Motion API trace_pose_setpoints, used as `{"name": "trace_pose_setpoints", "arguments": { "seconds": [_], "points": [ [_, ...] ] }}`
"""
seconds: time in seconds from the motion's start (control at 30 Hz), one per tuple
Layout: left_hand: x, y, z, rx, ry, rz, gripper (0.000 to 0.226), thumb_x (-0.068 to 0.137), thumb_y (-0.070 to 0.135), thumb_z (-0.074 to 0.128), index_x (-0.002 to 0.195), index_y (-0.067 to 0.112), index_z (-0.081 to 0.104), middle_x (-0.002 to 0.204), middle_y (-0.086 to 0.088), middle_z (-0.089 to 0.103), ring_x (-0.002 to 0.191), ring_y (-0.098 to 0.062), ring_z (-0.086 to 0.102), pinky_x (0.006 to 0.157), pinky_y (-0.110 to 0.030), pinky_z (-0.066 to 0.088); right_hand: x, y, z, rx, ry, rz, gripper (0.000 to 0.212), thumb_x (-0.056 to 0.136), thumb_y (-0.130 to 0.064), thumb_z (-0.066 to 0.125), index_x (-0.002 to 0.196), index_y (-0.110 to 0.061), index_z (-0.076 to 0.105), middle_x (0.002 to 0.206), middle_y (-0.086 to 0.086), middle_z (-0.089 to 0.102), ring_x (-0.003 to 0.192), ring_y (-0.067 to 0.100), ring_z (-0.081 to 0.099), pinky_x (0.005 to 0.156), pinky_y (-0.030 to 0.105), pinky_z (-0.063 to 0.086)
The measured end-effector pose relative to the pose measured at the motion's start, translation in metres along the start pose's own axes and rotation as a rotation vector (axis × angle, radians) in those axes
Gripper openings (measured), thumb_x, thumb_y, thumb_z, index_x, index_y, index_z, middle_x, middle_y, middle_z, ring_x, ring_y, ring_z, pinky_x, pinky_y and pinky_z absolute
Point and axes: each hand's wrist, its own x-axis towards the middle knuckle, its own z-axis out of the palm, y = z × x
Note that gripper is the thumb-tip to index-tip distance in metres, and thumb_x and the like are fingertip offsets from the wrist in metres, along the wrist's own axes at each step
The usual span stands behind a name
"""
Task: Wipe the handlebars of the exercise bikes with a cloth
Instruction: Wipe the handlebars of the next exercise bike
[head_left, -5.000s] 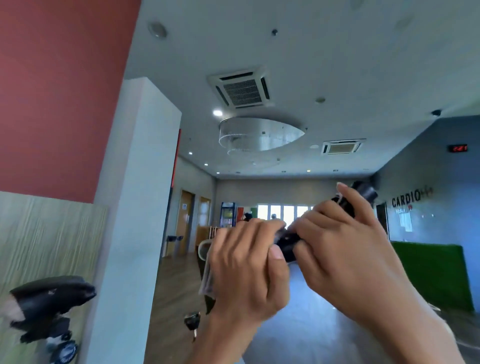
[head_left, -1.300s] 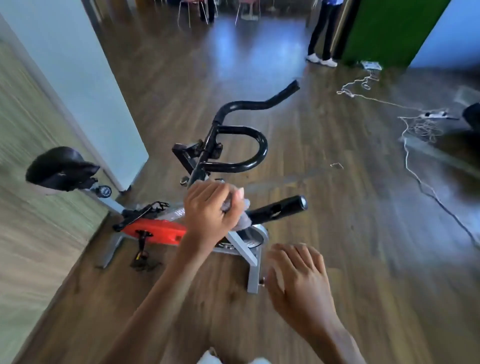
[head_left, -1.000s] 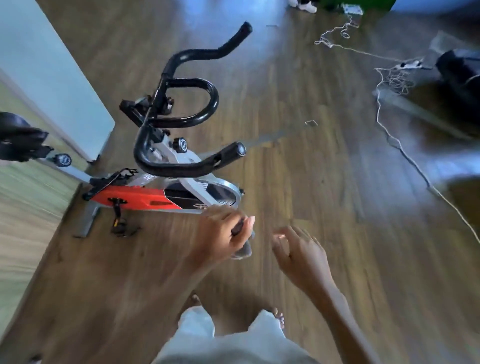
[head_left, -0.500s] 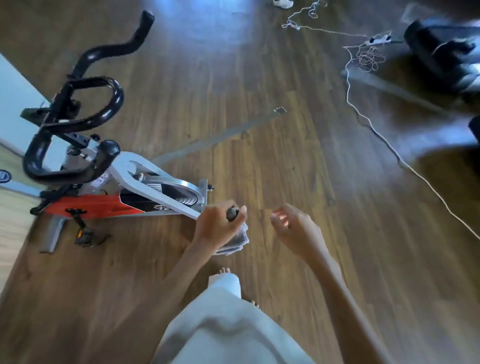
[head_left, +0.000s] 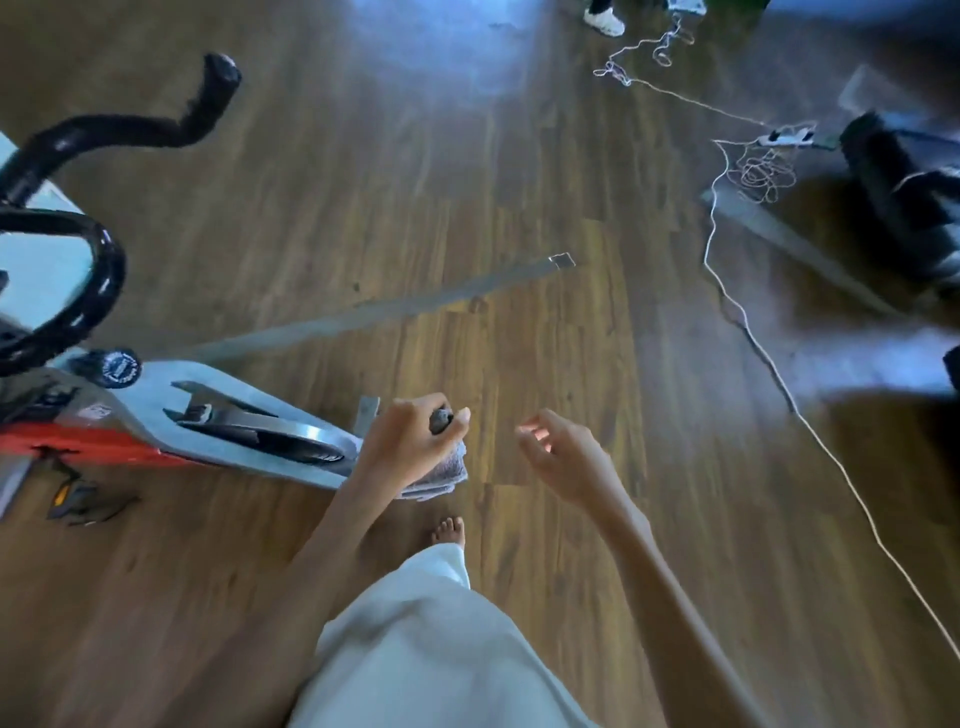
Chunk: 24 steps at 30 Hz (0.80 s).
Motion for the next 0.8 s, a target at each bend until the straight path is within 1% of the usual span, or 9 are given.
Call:
{"name": "trace_pose_setpoints", "arguments": {
  "seconds": [0.1,0.23,0.27,0.37,0.47,0.53,0.63,0.73,0.8],
  "points": [
    [0.054,-0.012,-0.005,-0.029,0.055,-0.047,0.053,0.085,0.06,0.039,0.059,0.014,0.043,0.046,0.003,0.038,0.044,-0.014,0.039,0.046,-0.027,0.032,0.062,-0.015,-0.019,-0.041,-0.043,-0.038,0.022,0.096,-0.04,0.05,0.105,-0.024,0.063,0.099,-0.014,0.065,0.093,0.009,0.064,0.079,0.029,0.047],
    [0.113,-0.022,-0.009,-0.002,0.082,-0.145,0.049,0.08,0.063,0.036,0.056,0.021,0.033,0.046,0.003,0.036,0.046,-0.016,0.039,0.047,-0.028,0.028,0.137,-0.032,-0.044,-0.055,-0.081,-0.079,0.023,0.096,-0.039,0.05,0.106,-0.024,0.064,0.093,-0.015,0.062,0.091,0.009,0.063,0.08,0.029,0.047],
    [0.127,-0.023,-0.011,-0.005,0.095,-0.166,0.049,0.08,0.063,0.036,0.056,0.021,0.034,0.046,0.003,0.037,0.046,-0.015,0.04,0.047,-0.028,0.029,0.156,-0.036,-0.05,-0.061,-0.09,-0.099,0.022,0.097,-0.038,0.05,0.106,-0.023,0.064,0.091,-0.014,0.062,0.09,0.009,0.063,0.08,0.03,0.049],
    [0.174,-0.033,-0.016,0.001,0.148,-0.224,0.053,0.082,0.063,0.037,0.061,0.015,0.042,0.047,0.002,0.04,0.047,-0.015,0.042,0.048,-0.032,0.037,0.216,-0.051,-0.066,-0.078,-0.125,-0.167,0.022,0.097,-0.037,0.05,0.103,-0.021,0.064,0.096,-0.009,0.067,0.089,0.011,0.064,0.082,0.033,0.051],
    [0.225,-0.043,-0.021,-0.001,0.209,-0.326,0.056,0.081,0.066,0.036,0.065,0.013,0.047,0.05,0.002,0.044,0.049,-0.015,0.045,0.049,-0.03,0.035,0.282,-0.07,-0.08,-0.103,-0.177,-0.265,0.024,0.098,-0.037,0.049,0.105,-0.02,0.063,0.102,-0.006,0.068,0.094,0.014,0.064,0.081,0.033,0.05],
    [0.258,-0.047,-0.026,-0.003,0.267,-0.403,0.056,0.079,0.068,0.035,0.065,0.015,0.049,0.051,0.002,0.046,0.05,-0.015,0.047,0.052,-0.03,0.037,0.328,-0.085,-0.088,-0.132,-0.21,-0.343,0.024,0.098,-0.037,0.049,0.108,-0.02,0.063,0.105,-0.007,0.068,0.098,0.015,0.064,0.081,0.031,0.048],
    [0.307,-0.056,-0.034,0.008,0.376,-0.497,0.055,0.08,0.067,0.035,0.059,0.016,0.04,0.049,0.001,0.04,0.047,-0.015,0.042,0.051,-0.032,0.036,0.4,-0.112,-0.101,-0.167,-0.3,-0.434,0.028,0.098,-0.04,0.048,0.114,-0.022,0.061,0.111,-0.003,0.068,0.104,0.02,0.063,0.084,0.032,0.047],
    [0.344,-0.063,-0.044,0.005,0.497,-0.671,0.061,0.082,0.069,0.035,0.06,0.013,0.044,0.05,0.0,0.044,0.049,-0.021,0.048,0.054,-0.039,0.045,0.462,-0.145,-0.113,-0.242,-0.402,-0.567,0.027,0.098,-0.041,0.047,0.113,-0.024,0.061,0.11,0.002,0.069,0.104,0.025,0.063,0.082,0.032,0.046],
    [0.36,-0.062,-0.051,0.007,0.624,-0.743,0.06,0.083,0.068,0.037,0.059,0.014,0.045,0.048,0.002,0.044,0.047,-0.02,0.046,0.052,-0.039,0.045,0.494,-0.172,-0.115,-0.3,-0.469,-0.664,0.028,0.098,-0.042,0.045,0.113,-0.025,0.062,0.109,0.003,0.07,0.102,0.025,0.064,0.079,0.032,0.045]
  ]
}}
